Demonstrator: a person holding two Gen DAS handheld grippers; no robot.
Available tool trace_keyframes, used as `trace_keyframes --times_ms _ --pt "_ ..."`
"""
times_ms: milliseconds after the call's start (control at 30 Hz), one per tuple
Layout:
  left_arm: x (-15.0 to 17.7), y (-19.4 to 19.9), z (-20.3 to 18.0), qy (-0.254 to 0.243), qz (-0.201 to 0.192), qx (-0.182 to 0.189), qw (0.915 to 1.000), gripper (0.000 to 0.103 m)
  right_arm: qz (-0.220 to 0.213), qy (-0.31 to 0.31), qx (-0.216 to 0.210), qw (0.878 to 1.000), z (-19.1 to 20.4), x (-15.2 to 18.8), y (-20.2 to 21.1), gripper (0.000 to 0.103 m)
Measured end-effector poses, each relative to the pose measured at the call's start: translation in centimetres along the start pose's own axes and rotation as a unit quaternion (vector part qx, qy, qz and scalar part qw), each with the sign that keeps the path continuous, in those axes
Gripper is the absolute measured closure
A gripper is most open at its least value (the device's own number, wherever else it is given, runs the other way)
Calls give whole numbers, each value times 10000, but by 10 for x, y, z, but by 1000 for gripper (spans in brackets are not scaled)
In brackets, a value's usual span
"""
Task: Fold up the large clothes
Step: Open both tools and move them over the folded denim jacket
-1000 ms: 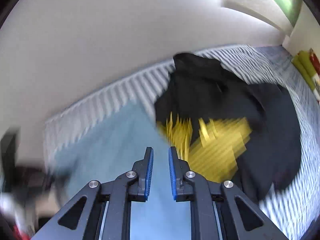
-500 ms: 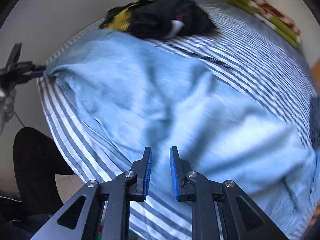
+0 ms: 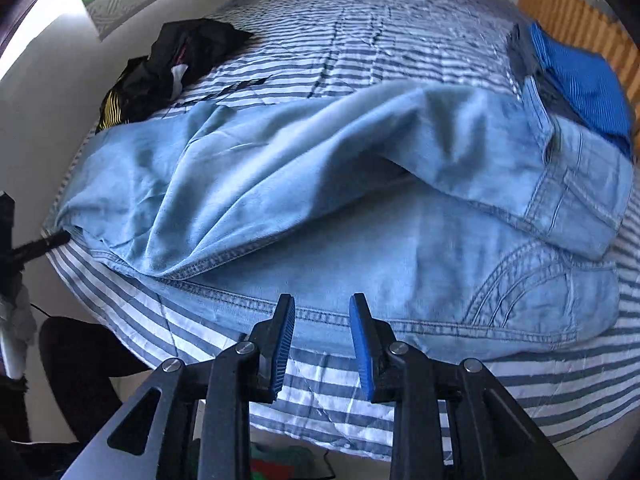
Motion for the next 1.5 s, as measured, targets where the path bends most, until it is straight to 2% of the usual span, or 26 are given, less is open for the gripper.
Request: trace_keyframes --times_ms 133,300,400,433,467,500,533,633,700,767,833,900,967,1000,1067,1133,1233,1367,1500 --pt "-4 -10 -18 -113 80 -41 9999 53 47 -317 -501 9982 15 -9 -14 59" --pt "-6 -11 -3 28 150 -181 9997 53 282 -508 -976 9935 48 -29 -53 58" --pt "-2 -10 4 66 198 -86 9997 53 446 -658 -1035 9914 59 -30 -73 58" --pt "2 -9 4 35 209 -137 9997 53 437 -709 -1012 9914 59 -32 -75 60" --pt "5 -10 3 11 220 -179 9996 53 414 -766 -996 9912 61 -34 -77 66" --pt "6 -9 4 -12 217 -184 9996 53 433 -804 -1038 9904 64 -35 -76 87" --pt "7 -9 3 -69 214 -228 9995 53 424 -847 -1100 9894 66 -37 -73 93" --pt "1 -2 11 -56 74 -365 9993 53 163 -740 -1027 9918 72 -43 -50 94" --pt "-4 12 30 35 -120 -564 9983 50 20 -511 -907 9946 76 -44 -36 94" --pt "-7 25 55 199 -236 -733 9968 48 -115 -138 -611 9980 82 -40 -24 89" --pt "-4 35 82 345 -202 -937 9948 48 -146 287 -396 9987 90 -32 -20 72" --pt "-5 49 110 709 -322 -977 9922 47 -56 780 -316 9964 103 -18 -25 62" --pt "-3 70 150 1356 -542 -798 9861 46 -58 1106 141 9938 104 -8 -34 62" --pt "-1 80 172 1730 -665 -769 9797 43 -52 1152 219 9931 103 -5 -37 62" --pt "7 104 221 2457 -895 -741 9623 39 129 1145 136 9933 102 4 -45 62" --pt "14 114 248 2844 -932 -694 9516 38 232 1125 80 9934 103 7 -49 62" --pt "19 111 267 3177 -766 -542 9435 32 238 1210 198 9922 107 8 -52 62" --pt "17 93 270 3516 -686 -233 9334 31 262 1134 176 9930 106 5 -55 62" --pt "8 84 267 3664 -841 -327 9261 31 254 1078 382 9931 94 3 -59 62"
Point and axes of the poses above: each gripper's, at about its wrist camera, not at the fingertips, and y roughly against the way its jaws point, z to its left, x to its underside, the point moved 10 cm from there along -y, roughly the way its jaws point, and after that the axes turned 5 degrees about z, right-handed, at the moved point
